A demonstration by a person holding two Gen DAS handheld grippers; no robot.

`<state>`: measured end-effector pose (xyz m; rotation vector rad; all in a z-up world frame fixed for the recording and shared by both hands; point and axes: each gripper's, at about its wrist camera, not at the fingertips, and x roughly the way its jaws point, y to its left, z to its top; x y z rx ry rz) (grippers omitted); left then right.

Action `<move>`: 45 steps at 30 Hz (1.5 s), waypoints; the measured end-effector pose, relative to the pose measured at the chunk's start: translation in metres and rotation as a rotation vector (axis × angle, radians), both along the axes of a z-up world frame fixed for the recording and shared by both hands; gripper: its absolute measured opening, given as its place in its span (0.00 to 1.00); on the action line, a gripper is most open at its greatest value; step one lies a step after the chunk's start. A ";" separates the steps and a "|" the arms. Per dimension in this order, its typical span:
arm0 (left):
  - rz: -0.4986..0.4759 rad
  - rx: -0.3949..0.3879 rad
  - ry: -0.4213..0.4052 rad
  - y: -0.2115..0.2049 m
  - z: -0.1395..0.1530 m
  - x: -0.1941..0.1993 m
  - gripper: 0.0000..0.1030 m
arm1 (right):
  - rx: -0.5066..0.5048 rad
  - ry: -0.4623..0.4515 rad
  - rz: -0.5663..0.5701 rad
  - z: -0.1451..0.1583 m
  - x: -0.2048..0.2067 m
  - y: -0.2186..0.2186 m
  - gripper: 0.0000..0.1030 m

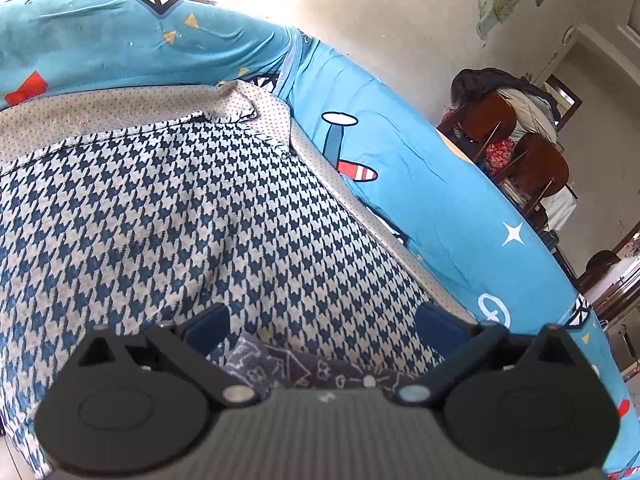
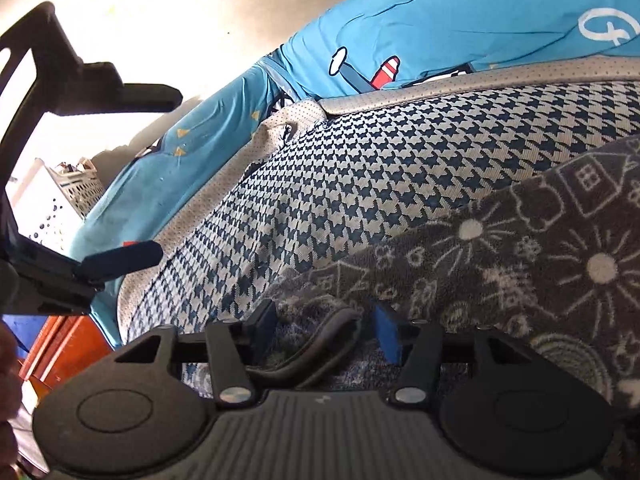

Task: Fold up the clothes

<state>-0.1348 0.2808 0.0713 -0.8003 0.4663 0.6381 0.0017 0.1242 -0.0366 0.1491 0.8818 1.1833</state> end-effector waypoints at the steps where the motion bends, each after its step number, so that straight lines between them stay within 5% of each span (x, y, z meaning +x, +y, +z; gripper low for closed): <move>1: 0.001 -0.001 0.001 0.000 0.000 0.000 1.00 | 0.000 0.007 0.007 -0.001 0.000 0.001 0.31; 2: 0.001 -0.001 0.001 0.000 0.000 0.000 1.00 | 0.000 0.013 0.015 -0.001 -0.001 0.001 0.17; 5: 0.001 0.005 0.001 -0.002 0.001 0.001 1.00 | 0.011 0.009 0.033 -0.002 -0.004 0.001 0.10; 17: 0.018 0.054 0.001 -0.008 0.012 0.001 1.00 | 0.184 -0.036 -0.142 0.068 0.028 -0.073 0.09; 29: -0.174 0.008 0.008 -0.066 0.001 0.048 1.00 | 0.312 -0.263 -0.420 0.176 0.048 -0.249 0.09; 36: -0.306 0.016 0.038 -0.116 -0.006 0.083 1.00 | 0.289 -0.314 -0.619 0.182 0.031 -0.364 0.09; 40: -0.372 0.022 0.066 -0.144 -0.010 0.101 1.00 | 0.195 -0.324 -0.693 0.163 0.027 -0.401 0.09; 45: -0.454 0.027 0.094 -0.177 -0.018 0.121 1.00 | 0.092 -0.237 -0.743 0.133 0.038 -0.435 0.09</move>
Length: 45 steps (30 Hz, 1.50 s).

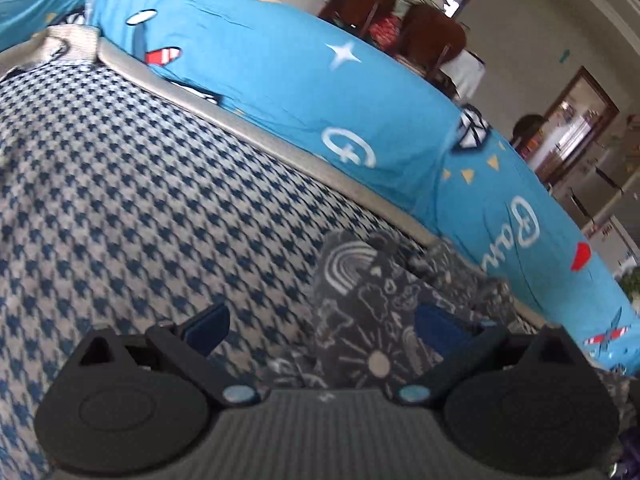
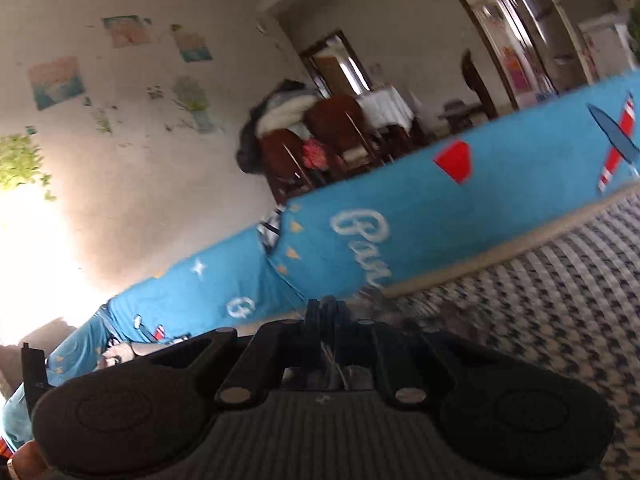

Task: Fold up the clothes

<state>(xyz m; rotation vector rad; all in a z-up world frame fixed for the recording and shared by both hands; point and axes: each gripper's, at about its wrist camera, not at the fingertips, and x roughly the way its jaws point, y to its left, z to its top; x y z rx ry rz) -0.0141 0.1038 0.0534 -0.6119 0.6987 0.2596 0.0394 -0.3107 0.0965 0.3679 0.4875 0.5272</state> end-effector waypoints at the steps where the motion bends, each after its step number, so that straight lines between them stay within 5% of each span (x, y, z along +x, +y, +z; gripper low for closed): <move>1: -0.012 0.006 0.008 -0.006 -0.002 0.004 1.00 | -0.035 0.021 -0.006 -0.006 0.002 -0.002 0.09; 6: -0.058 0.021 0.042 -0.032 -0.011 0.018 1.00 | -0.236 0.121 -0.072 -0.033 0.005 -0.011 0.22; 10: -0.094 0.049 0.050 -0.050 -0.014 0.025 1.00 | -0.214 0.151 -0.078 -0.038 0.006 -0.022 0.32; 24: -0.019 0.105 0.051 -0.031 -0.012 0.025 1.00 | -0.182 0.146 0.080 -0.040 0.006 0.013 0.32; 36: -0.036 0.205 0.200 -0.026 -0.047 0.022 1.00 | -0.305 0.321 0.096 -0.077 0.017 0.042 0.36; 45: -0.039 0.221 0.227 -0.022 -0.065 0.018 1.00 | -0.221 0.374 0.099 -0.089 0.027 0.032 0.41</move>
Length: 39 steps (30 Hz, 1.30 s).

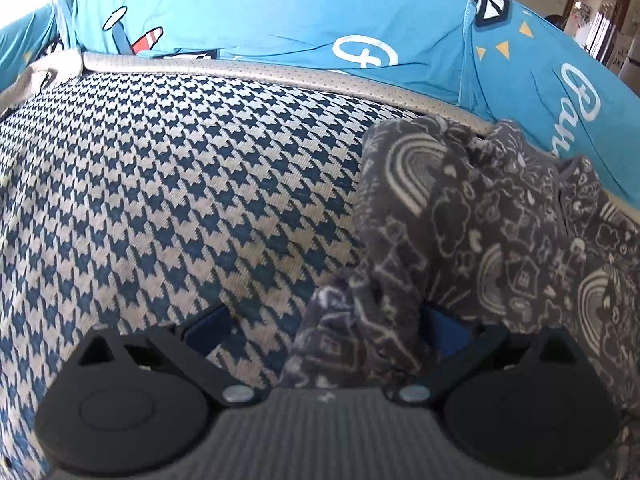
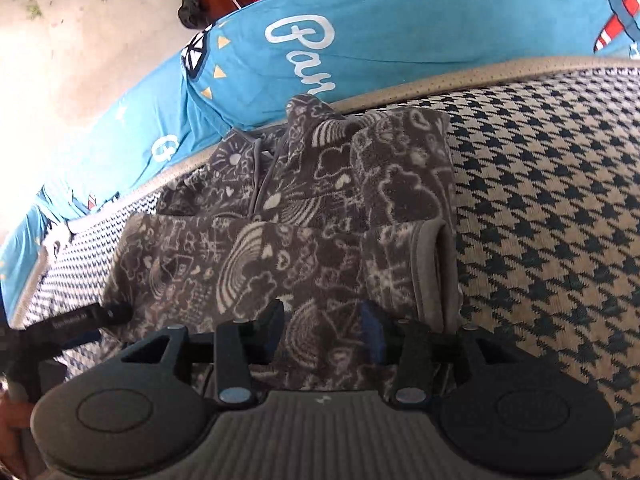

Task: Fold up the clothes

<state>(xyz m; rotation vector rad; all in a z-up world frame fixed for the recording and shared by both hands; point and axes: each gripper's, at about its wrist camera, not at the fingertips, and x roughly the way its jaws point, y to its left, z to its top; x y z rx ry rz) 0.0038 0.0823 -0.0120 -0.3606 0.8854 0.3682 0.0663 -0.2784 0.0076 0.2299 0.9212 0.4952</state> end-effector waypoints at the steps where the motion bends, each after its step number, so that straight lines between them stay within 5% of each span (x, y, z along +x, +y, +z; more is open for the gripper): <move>1: 0.009 -0.011 -0.002 0.002 0.001 0.000 1.00 | 0.010 0.002 -0.001 0.001 0.001 -0.002 0.42; 7: 0.035 -0.005 -0.004 -0.001 0.015 -0.003 1.00 | 0.083 -0.049 0.014 0.016 0.000 -0.012 0.43; 11: 0.045 0.028 -0.078 -0.008 0.037 -0.007 1.00 | 0.133 -0.113 -0.001 0.028 0.000 -0.023 0.44; 20: -0.040 0.015 -0.147 -0.038 0.050 0.011 1.00 | 0.069 -0.225 -0.016 0.037 0.012 -0.018 0.46; 27: -0.104 0.002 -0.080 -0.057 0.031 0.028 1.00 | 0.009 -0.125 -0.086 0.016 0.033 -0.016 0.46; 39: -0.179 0.149 0.032 -0.074 0.006 0.038 1.00 | -0.009 -0.070 -0.127 -0.001 0.044 -0.021 0.54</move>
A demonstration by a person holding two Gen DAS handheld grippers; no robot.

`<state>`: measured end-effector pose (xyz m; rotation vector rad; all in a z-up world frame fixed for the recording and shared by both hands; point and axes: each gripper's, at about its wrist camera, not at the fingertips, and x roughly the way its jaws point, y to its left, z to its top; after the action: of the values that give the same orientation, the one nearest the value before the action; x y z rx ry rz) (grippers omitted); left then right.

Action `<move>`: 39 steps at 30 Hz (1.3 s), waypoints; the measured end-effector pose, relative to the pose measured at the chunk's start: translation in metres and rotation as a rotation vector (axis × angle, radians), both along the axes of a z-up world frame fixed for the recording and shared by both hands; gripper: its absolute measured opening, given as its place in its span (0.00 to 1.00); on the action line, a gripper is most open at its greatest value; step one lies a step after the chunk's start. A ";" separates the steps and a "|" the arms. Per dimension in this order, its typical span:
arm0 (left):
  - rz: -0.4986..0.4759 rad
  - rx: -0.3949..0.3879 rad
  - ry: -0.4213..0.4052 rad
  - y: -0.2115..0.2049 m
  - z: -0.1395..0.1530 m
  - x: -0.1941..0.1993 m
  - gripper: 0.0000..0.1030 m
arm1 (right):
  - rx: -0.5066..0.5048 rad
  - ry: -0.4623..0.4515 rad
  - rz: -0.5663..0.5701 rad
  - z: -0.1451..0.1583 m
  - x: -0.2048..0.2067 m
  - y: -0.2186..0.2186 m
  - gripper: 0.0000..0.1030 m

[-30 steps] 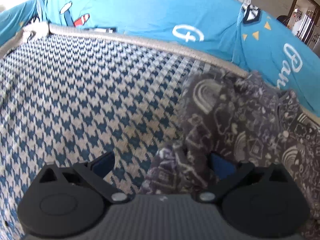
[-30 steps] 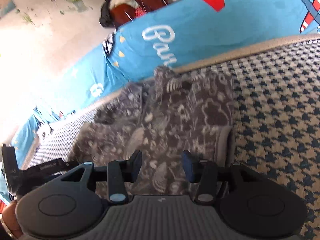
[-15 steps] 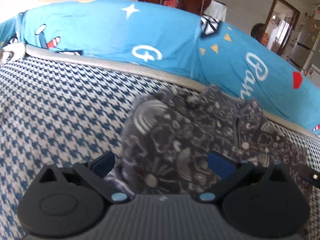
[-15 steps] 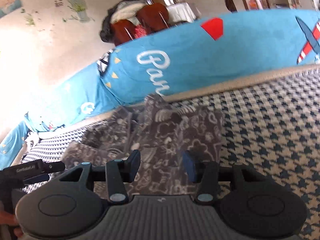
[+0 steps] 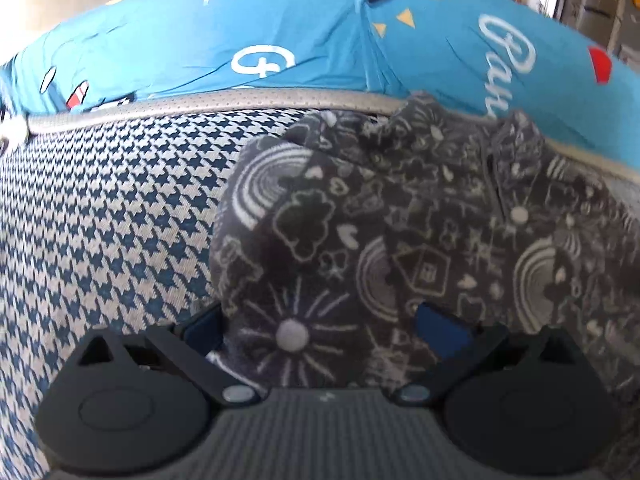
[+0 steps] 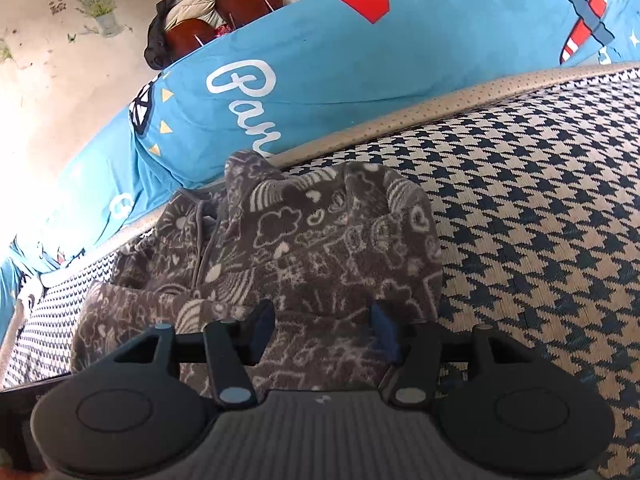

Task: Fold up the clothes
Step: 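Press and tidy the folded fleece with both grippers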

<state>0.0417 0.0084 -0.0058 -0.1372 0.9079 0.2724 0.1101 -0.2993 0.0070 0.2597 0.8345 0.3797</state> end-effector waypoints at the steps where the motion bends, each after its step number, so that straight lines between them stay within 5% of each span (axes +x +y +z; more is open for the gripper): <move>1: -0.002 0.002 -0.002 0.000 -0.001 0.000 1.00 | -0.014 -0.006 0.008 0.000 -0.001 0.002 0.55; 8: -0.005 -0.005 -0.007 0.000 -0.002 0.000 1.00 | -0.049 -0.023 0.048 0.001 -0.004 0.011 0.69; 18: 0.042 -0.077 -0.054 0.001 0.016 -0.005 1.00 | -0.007 -0.037 0.032 0.018 -0.010 0.008 0.71; 31: -0.026 0.029 -0.032 -0.037 0.023 -0.013 1.00 | -0.143 -0.037 0.039 0.028 -0.026 0.021 0.72; 39: -0.040 0.081 -0.031 -0.047 0.021 -0.013 1.00 | -0.142 -0.142 0.015 0.044 -0.040 0.018 0.72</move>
<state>0.0285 -0.0387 0.0151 -0.0486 0.8665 0.2686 0.0705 -0.2811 0.0509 0.0933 0.7204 0.3467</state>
